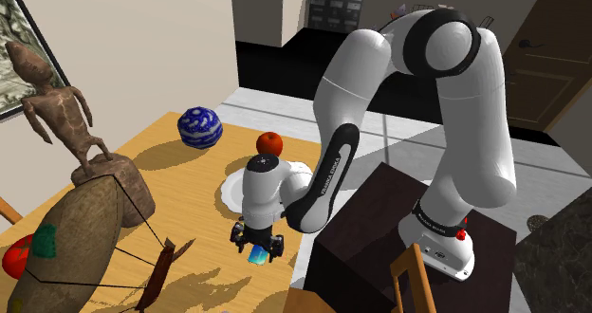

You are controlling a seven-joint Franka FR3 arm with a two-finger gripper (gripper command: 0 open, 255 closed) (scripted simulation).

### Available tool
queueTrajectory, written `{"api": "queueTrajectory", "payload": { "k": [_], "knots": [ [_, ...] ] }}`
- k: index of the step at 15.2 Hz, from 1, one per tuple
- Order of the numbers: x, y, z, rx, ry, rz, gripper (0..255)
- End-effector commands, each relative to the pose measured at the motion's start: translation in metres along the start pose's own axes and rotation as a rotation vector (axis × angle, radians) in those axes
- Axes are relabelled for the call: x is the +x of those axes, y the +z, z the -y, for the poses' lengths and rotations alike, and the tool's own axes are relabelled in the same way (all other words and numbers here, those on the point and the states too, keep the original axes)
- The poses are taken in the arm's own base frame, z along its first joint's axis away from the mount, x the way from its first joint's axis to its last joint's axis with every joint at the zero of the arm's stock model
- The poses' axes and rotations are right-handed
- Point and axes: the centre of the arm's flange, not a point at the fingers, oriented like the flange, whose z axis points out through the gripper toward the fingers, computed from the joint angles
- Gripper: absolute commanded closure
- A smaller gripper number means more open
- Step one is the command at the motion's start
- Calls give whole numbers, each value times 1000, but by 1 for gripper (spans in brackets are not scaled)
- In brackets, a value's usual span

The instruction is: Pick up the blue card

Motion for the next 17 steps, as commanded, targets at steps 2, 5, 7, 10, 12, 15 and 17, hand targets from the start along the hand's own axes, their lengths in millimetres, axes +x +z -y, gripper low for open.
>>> {"api": "queueTrajectory", "payload": {
  "k": [2,5,7,10,12,15,17],
  "knots": [
    [1,19,3,2,13,-1,0],
    [3,34,3,2,13,-1,0],
    [4,42,2,2,13,-1,0],
    [4,42,2,2,13,-1,255],
    [4,42,2,2,13,-1,255],
    [4,43,3,2,14,-1,255],
    [4,42,2,2,13,-1,255]
  ]
}}
